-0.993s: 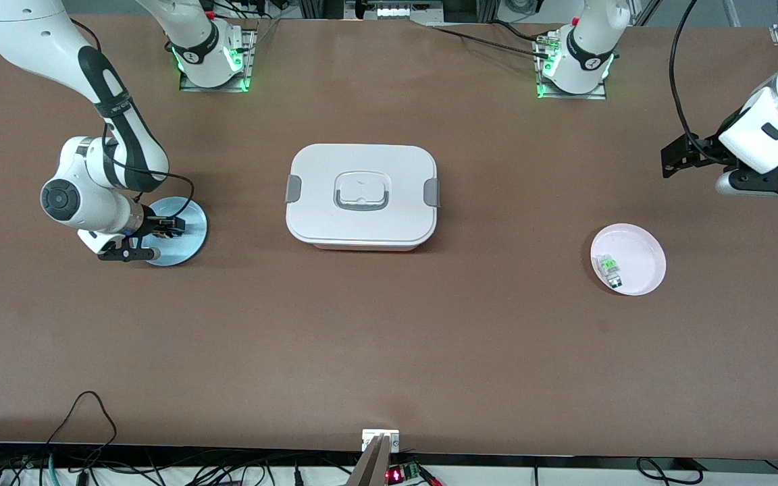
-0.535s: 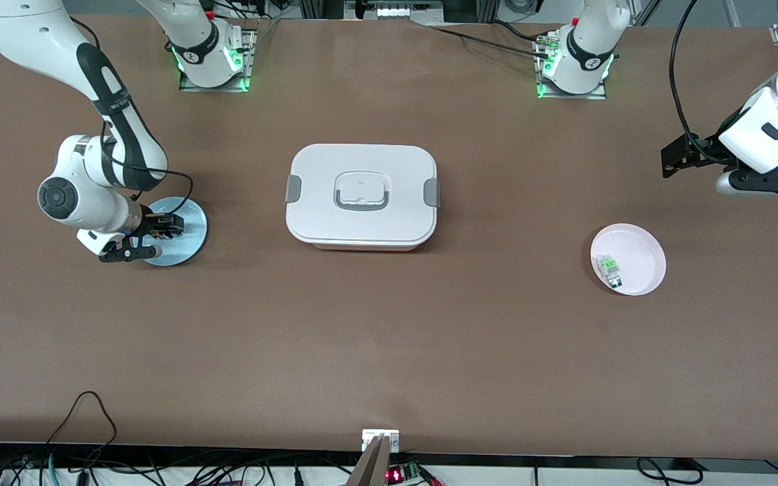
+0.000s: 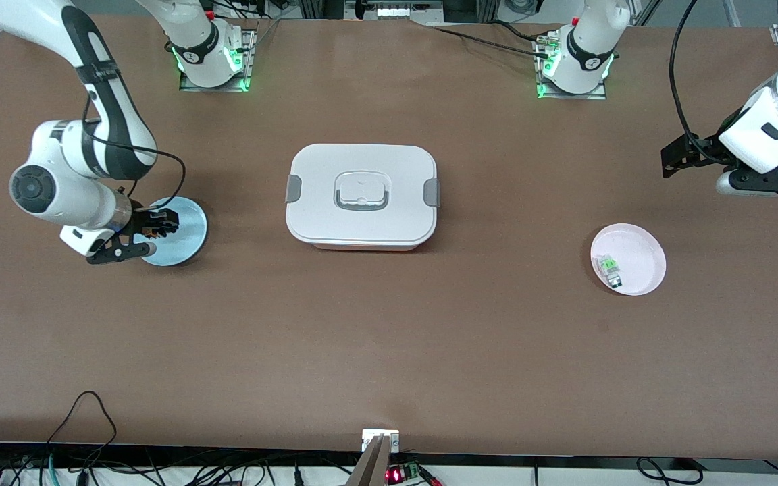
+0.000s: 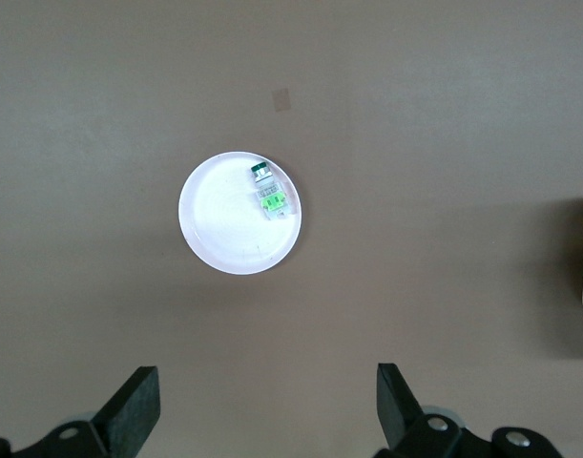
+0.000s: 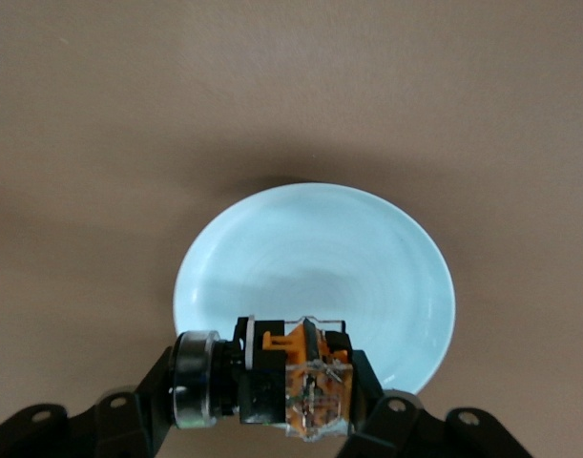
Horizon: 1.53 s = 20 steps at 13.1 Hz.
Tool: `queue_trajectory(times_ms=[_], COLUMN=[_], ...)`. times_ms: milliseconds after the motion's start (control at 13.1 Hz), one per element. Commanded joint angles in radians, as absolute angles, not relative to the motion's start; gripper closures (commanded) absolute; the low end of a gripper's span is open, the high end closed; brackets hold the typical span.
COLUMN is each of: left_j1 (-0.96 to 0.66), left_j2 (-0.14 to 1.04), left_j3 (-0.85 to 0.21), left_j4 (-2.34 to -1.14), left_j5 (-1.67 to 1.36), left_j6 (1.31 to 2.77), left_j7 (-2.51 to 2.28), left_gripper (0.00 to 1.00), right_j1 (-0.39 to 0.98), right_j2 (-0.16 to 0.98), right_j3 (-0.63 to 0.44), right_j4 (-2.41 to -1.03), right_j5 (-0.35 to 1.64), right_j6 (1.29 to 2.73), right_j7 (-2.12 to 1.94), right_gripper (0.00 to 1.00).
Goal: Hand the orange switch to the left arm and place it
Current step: 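Lift the switch over the box with the right gripper while the left gripper approaches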
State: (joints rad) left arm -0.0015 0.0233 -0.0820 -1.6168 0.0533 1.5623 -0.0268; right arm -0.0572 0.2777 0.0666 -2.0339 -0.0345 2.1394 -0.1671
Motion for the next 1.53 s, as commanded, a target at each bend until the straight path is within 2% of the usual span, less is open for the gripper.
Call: queue_trajectory(times_ms=[0,382,687,1145,1451], left_j1=[0.002,0.002,0.002,0.002,0.009], left_j2=[0.034,0.032,0.032,0.034,0.037], left_j3=[-0.084,-0.084,-0.086,-0.084,-0.083], left_j4=[-1.586,-1.586,-1.586,-1.586,-1.586], left_j5=[0.031,0.029,0.028,-0.025,-0.168], left_j6=[1.539,1.537,1.537,1.537,1.487], left_j7=[-0.015,-0.015,-0.014,-0.014,-0.005], left_gripper=[0.0,0.0,0.0,0.0,0.0], right_j1=[-0.064,-0.064,-0.063,-0.063,-0.058], right_j2=[0.252,0.21,0.209,0.207,0.222], right_j3=[0.087,0.132,0.176,0.262,0.273], right_j4=[-1.929,-1.754,-1.645,-1.549,-1.537], right_j5=[-0.02,0.043,0.153,0.31,0.533], right_j6=[2.008,1.887,1.884,1.888,1.896], right_j7=[-0.181,-0.27,-0.425,-0.605,-0.9], right_gripper=[0.69,0.69,0.69,0.7,0.7])
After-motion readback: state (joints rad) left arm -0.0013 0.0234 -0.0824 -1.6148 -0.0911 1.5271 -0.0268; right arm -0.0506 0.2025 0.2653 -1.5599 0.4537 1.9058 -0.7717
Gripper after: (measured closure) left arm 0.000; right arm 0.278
